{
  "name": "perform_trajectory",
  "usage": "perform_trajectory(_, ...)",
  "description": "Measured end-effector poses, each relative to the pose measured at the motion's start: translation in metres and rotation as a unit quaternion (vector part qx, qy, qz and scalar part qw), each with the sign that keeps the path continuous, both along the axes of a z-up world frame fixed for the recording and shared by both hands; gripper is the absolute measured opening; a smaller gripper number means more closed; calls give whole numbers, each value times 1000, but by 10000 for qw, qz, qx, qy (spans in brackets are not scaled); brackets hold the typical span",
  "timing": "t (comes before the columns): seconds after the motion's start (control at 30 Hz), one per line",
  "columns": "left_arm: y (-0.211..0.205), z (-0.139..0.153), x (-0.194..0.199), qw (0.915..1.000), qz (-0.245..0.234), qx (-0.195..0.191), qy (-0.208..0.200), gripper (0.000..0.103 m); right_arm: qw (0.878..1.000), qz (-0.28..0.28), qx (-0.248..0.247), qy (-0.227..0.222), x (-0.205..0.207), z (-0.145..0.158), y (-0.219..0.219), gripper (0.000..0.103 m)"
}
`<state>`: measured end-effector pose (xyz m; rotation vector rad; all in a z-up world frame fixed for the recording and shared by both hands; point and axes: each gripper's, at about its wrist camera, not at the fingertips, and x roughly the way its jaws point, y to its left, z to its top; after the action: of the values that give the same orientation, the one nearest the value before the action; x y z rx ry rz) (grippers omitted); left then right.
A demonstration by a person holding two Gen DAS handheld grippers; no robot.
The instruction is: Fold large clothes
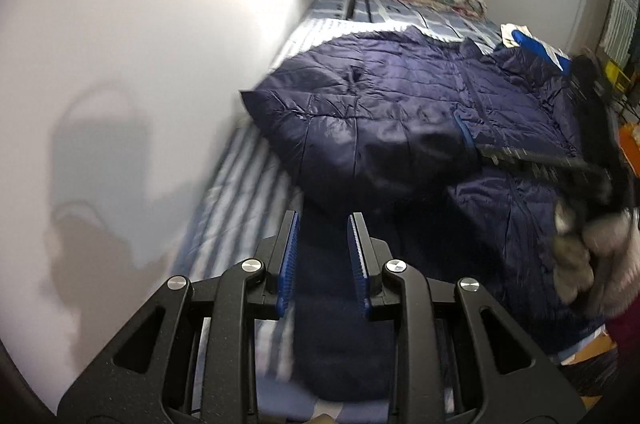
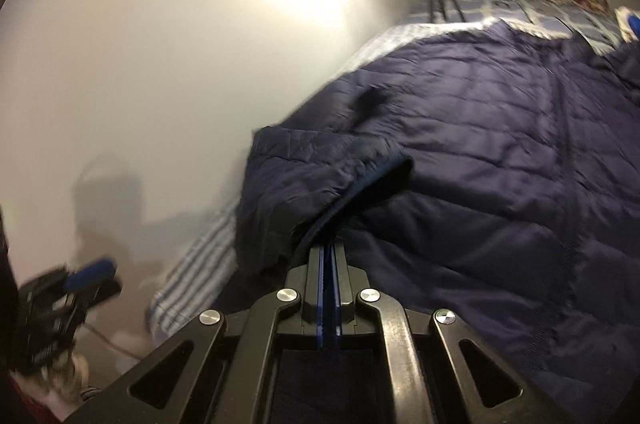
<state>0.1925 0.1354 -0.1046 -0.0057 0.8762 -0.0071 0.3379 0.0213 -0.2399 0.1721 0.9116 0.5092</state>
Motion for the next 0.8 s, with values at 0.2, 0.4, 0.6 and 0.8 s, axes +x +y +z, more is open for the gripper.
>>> perform_trajectory(0.2,1,-38,61,9986,45,-295,427,25,9997,-101,-27,213,12,-27,-27,13)
perform_trajectory(0.4,4,-74,100,9968,157,-266,735,25,9990,-187,259,300,25,-35,-45,89)
perform_trajectory(0.6,8,-83,107,9965,68,-415,726,25,9892,-411,947,1037,68,-59,-49,89)
perform_trajectory(0.8,23,-78,108,9960,208,-612,624,25,9792,-542,1296,1465,90,-80,-33,68)
